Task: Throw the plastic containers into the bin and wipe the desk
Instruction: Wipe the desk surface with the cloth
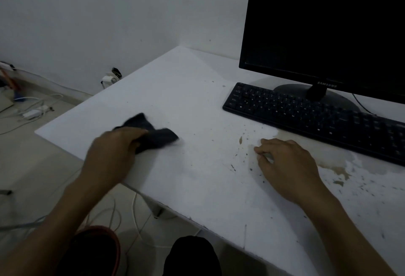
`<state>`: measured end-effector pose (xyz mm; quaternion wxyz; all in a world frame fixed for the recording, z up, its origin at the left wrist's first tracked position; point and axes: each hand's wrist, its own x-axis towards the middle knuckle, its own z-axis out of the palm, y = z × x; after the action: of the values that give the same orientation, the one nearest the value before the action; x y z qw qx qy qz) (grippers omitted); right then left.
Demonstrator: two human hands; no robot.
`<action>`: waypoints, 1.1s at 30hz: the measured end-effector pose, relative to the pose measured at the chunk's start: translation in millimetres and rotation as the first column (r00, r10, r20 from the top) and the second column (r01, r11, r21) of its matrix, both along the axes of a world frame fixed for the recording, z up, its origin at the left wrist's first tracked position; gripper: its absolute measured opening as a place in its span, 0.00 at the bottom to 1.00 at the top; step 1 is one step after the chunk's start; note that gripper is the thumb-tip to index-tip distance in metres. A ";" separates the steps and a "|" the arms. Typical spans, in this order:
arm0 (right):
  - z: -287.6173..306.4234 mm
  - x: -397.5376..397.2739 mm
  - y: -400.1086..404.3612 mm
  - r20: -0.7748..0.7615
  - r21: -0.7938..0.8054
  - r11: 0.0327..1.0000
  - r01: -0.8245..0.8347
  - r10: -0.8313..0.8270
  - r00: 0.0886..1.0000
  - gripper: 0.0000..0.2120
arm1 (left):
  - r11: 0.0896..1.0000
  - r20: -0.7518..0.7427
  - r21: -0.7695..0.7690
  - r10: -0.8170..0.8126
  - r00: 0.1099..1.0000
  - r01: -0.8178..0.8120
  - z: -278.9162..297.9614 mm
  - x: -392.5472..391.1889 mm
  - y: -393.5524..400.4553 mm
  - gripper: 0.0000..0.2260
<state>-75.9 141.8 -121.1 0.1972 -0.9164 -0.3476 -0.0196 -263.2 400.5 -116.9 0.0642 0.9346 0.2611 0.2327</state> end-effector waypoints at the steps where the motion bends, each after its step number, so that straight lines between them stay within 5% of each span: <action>1: -0.1 -0.1 -1.0 -0.001 -0.002 1.000 0.001 -0.001 1.000 0.12 | 0.998 0.002 -0.007 0.056 0.998 -0.056 1.0 -1.8 2.3 0.15; 5: 0.8 -0.5 -2.1 -0.004 -0.010 1.000 0.008 -0.008 1.000 0.12 | 0.972 -0.099 0.156 -0.160 0.982 0.174 -0.1 -11.5 -38.7 0.16; 8: 2.0 -1.1 -0.6 0.001 -0.017 1.000 0.012 -0.012 1.000 0.12 | 0.952 -0.095 0.132 -0.264 0.960 0.275 -0.9 -14.7 -35.8 0.16; 12: 1.0 -2.7 1.3 -0.009 -0.014 1.000 0.009 -0.009 1.000 0.12 | 0.991 -0.034 0.093 0.100 0.994 -0.096 1.2 -9.0 23.9 0.16; 14: -0.1 -2.3 0.9 -0.006 -0.017 1.000 0.009 -0.009 1.000 0.12 | 0.943 -0.047 0.031 0.333 0.942 -0.332 3.7 -2.9 50.1 0.14; 17: 0.0 -2.6 1.0 -0.007 -0.015 1.000 0.017 -0.017 1.000 0.12 | 0.879 -0.086 -0.005 0.474 0.876 -0.476 4.2 21.2 73.2 0.10; 22: 1.5 -2.2 2.6 -0.005 -0.014 1.000 0.012 -0.012 1.000 0.13 | 0.948 -0.178 0.071 0.318 0.931 -0.310 15.0 79.8 68.9 0.08; 28: 0.5 -0.9 -0.5 -0.012 -0.033 0.999 -0.018 0.018 1.000 0.14 | 0.981 -0.313 0.066 -0.153 0.938 0.182 8.5 122.1 -1.7 0.08; 33: -2.2 2.1 -3.7 -0.038 -0.034 0.998 -0.050 0.049 0.998 0.15 | 0.992 -0.183 0.028 0.124 0.975 -0.121 9.1 122.8 43.8 0.09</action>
<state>-73.8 138.1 -123.3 0.1878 -0.9111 -0.3668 0.0082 -140.4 444.3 -107.8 0.0177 0.9349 0.3210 0.1506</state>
